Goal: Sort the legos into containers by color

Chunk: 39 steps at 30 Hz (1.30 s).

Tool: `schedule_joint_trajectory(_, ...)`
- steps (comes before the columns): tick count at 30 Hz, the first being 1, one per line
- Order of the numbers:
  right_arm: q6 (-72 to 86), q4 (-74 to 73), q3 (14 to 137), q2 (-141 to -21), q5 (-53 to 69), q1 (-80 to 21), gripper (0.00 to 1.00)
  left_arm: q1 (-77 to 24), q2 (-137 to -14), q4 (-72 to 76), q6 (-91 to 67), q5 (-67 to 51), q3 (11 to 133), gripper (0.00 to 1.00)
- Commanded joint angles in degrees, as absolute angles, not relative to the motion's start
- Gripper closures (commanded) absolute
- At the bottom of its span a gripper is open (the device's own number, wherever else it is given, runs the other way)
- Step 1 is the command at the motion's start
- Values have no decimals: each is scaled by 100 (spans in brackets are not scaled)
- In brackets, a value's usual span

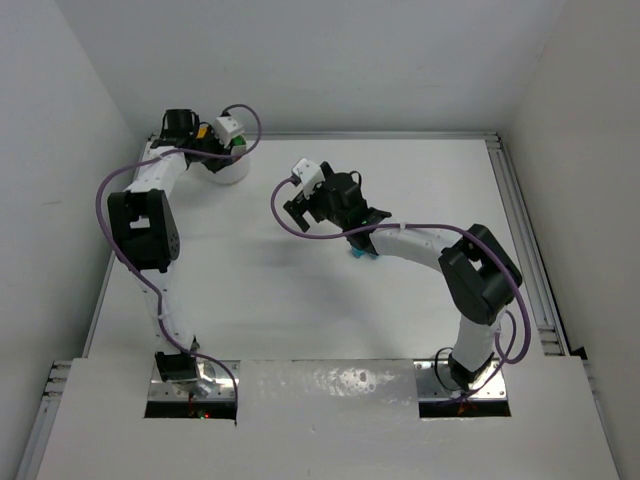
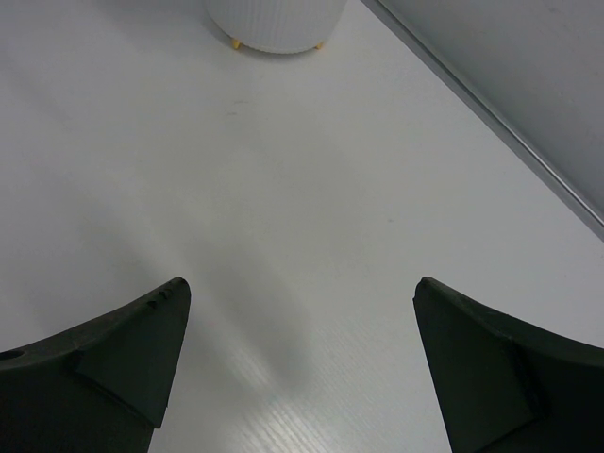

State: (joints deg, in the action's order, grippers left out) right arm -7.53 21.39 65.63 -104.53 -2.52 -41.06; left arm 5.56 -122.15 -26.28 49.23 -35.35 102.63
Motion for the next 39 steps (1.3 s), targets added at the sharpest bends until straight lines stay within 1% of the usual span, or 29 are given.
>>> schedule_joint_trajectory(1,-791,2399,6618,-10187,-246,-4096,1,563,-11901,-2496,4860,-3155,10335,100)
schedule_joint_trajectory(8,-773,2408,6583,-10186,-246,-4096,1,571,-11883,-2470,4676,-3278,10634,100)
schedule_joint_trajectory(14,-800,2426,6548,-10169,-264,-4096,1,589,-11734,-2496,4658,-2717,10723,100)
schedule_joint_trajectory(22,-765,2522,6548,-10213,-229,-4096,1,580,-11619,-2549,4535,-2541,10854,100)
schedule_joint_trajectory(25,-765,2540,6522,-10195,-237,-4096,1,598,-11645,-2654,4737,-2207,10776,100)
schedule_joint_trajectory(28,-773,2549,6460,-10178,-229,-4096,1,633,-11611,-2646,4755,-2188,10661,100)
schedule_joint_trajectory(31,-756,2540,6442,-10169,-237,-4096,1,642,-11532,-2566,4292,-2434,10749,100)
schedule_joint_trajectory(33,-730,2566,6434,-10169,-229,-4096,1,633,-11487,-2523,3905,-2846,10933,100)
schedule_joint_trajectory(36,-677,2628,6416,-10178,-229,-4096,1,624,-11417,-2172,2423,-3382,10917,100)
schedule_joint_trajectory(39,-633,2637,6399,-10187,-202,-4096,1,563,-11391,-1662,1548,-3533,10662,100)
